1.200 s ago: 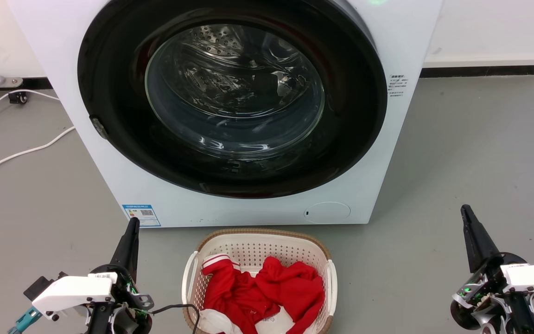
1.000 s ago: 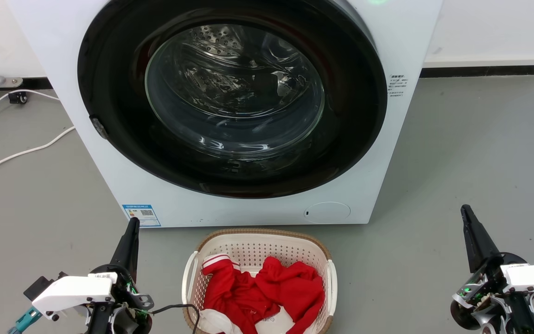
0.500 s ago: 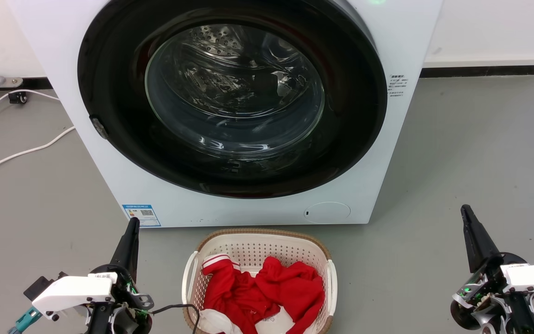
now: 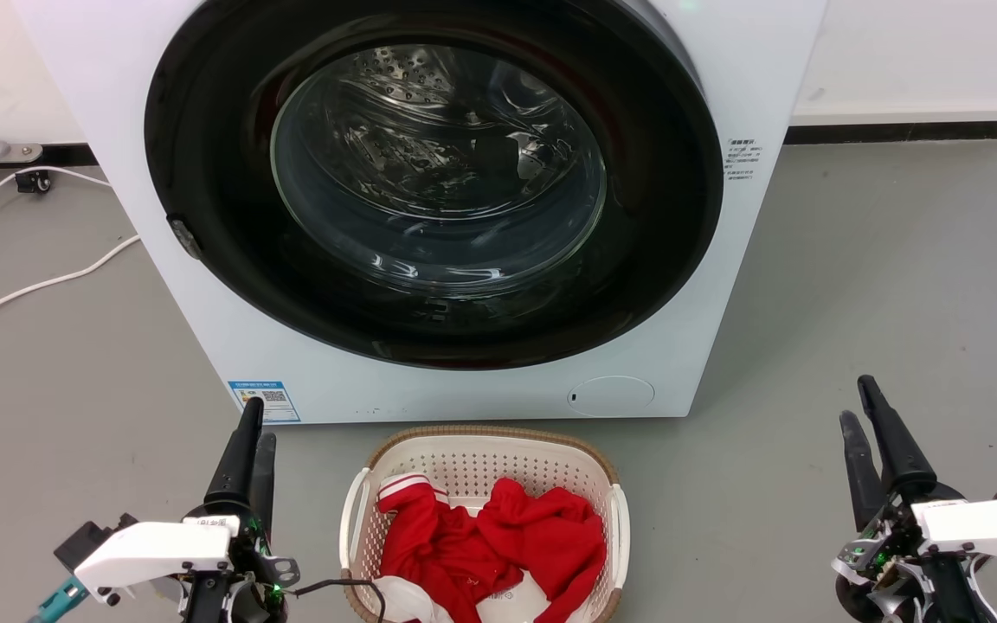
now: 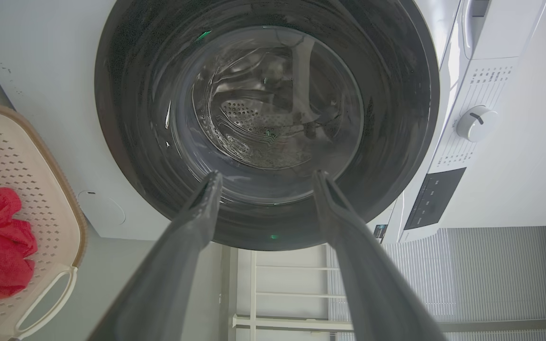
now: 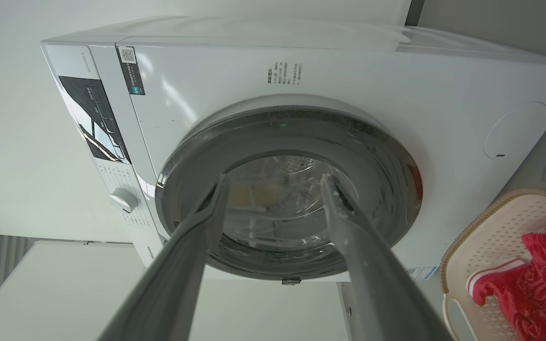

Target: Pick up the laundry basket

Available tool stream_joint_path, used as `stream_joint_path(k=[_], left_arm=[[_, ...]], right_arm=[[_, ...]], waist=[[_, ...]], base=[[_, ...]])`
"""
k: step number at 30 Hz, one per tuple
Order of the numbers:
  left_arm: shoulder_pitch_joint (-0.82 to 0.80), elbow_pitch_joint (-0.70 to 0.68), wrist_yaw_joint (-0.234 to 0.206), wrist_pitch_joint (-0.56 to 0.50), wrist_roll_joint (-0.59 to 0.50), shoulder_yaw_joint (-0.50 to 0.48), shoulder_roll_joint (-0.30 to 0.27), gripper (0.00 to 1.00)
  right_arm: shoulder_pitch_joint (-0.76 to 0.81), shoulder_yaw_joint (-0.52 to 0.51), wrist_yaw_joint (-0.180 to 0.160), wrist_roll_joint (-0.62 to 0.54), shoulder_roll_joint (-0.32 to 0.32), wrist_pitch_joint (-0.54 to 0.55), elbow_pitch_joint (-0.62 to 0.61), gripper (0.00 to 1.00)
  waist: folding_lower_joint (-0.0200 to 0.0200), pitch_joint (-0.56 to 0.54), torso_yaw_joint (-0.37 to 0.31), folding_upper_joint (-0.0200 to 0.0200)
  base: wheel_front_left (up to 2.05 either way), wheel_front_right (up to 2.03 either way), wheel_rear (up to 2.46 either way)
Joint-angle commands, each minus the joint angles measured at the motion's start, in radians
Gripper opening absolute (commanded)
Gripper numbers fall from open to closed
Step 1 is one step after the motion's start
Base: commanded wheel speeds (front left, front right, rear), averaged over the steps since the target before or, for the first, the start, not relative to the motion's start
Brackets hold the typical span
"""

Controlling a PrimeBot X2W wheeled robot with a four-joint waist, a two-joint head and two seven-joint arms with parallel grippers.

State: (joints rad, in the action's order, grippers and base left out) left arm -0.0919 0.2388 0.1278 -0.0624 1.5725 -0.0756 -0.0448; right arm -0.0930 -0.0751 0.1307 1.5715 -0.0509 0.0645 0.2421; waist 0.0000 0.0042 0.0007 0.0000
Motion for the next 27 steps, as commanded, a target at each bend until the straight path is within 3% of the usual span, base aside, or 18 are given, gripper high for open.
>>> stream_joint_path(k=[1,14,27], left_arm=[[-0.025,-0.033,0.002,0.014,-0.043,0.004,-0.004,1.0],[-0.028,-0.096,0.001,0.067,-0.312,0.025,-0.004,1.0],[-0.025,-0.135,-0.044,0.116,-0.581,0.07,-0.005,1.0]], right_arm=[[-0.019,0.014,0.0,-0.039,-0.013,-0.016,-0.027,1.0],[-0.017,0.02,0.0,-0.311,-0.006,-0.068,-0.075,1.0],[-0.009,0.05,0.0,-0.62,-0.005,-0.118,-0.103,1.0]], waist=[[0.0,0.0,0.0,0.0],[0.0,0.003,0.002,0.0],[0.0,0.006,0.002,0.0]], base=[[0.0,0.0,0.0],[0.0,0.0,0.0],[0.0,0.0,0.0]])
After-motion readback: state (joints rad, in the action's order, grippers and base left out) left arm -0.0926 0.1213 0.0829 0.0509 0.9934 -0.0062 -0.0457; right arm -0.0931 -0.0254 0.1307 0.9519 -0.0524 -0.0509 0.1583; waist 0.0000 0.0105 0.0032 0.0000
